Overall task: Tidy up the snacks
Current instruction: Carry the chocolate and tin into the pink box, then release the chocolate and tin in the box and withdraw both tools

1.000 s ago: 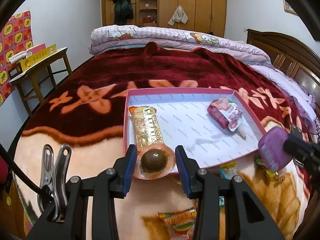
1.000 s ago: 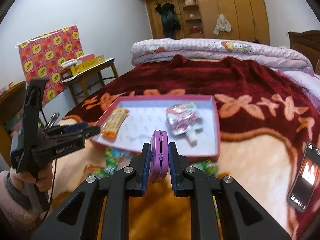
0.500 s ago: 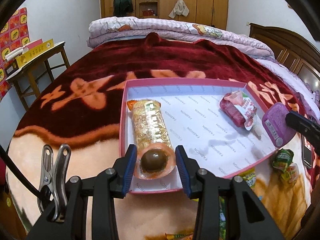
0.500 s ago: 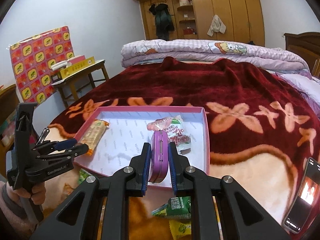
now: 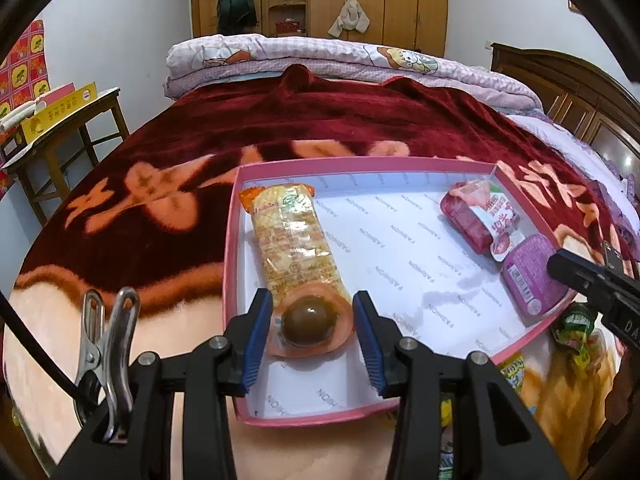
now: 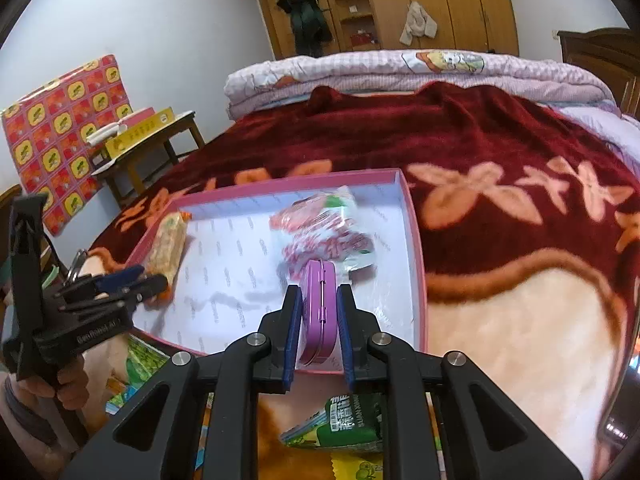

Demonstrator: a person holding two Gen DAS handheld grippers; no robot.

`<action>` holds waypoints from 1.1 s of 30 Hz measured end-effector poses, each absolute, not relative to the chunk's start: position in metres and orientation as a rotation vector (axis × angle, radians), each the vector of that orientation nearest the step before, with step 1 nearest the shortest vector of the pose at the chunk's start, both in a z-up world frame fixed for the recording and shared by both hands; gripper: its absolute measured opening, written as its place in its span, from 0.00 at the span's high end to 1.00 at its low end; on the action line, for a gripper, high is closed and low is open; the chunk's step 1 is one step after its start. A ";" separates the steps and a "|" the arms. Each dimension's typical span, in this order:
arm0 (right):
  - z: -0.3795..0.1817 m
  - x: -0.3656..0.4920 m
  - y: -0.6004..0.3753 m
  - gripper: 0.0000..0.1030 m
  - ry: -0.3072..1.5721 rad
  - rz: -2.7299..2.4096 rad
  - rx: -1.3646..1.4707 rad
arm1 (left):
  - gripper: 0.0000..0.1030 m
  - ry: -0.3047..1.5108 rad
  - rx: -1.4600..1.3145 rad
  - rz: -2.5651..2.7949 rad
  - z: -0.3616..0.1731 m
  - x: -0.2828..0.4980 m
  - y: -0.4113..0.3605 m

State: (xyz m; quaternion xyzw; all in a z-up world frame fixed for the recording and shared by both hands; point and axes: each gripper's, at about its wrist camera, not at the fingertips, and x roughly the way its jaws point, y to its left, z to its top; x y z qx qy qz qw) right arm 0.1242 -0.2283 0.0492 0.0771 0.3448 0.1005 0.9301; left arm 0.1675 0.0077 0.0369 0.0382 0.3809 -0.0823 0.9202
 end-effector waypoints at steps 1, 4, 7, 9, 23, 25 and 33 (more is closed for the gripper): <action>0.050 0.124 -0.229 0.81 0.704 0.204 0.165 | 0.57 0.781 0.083 -0.167 0.037 0.168 0.007; 0.050 0.124 -0.230 0.81 0.704 0.195 0.180 | 0.57 0.774 0.106 -0.159 0.036 0.169 0.004; 0.049 0.124 -0.230 0.81 0.704 0.182 0.176 | 0.57 0.770 0.116 -0.158 0.035 0.172 0.003; 0.049 0.124 -0.230 0.81 0.706 0.183 0.179 | 0.57 0.773 0.112 -0.161 0.035 0.174 0.004; 0.060 0.108 -0.220 0.61 0.657 0.207 0.143 | 0.55 0.801 0.125 -0.159 0.036 0.168 0.002; 0.064 0.104 -0.217 0.60 0.646 0.215 0.135 | 0.55 0.800 0.119 -0.159 0.039 0.164 0.003; 0.071 0.092 -0.213 0.59 0.631 0.225 0.134 | 0.51 0.759 0.112 -0.149 0.060 0.141 0.010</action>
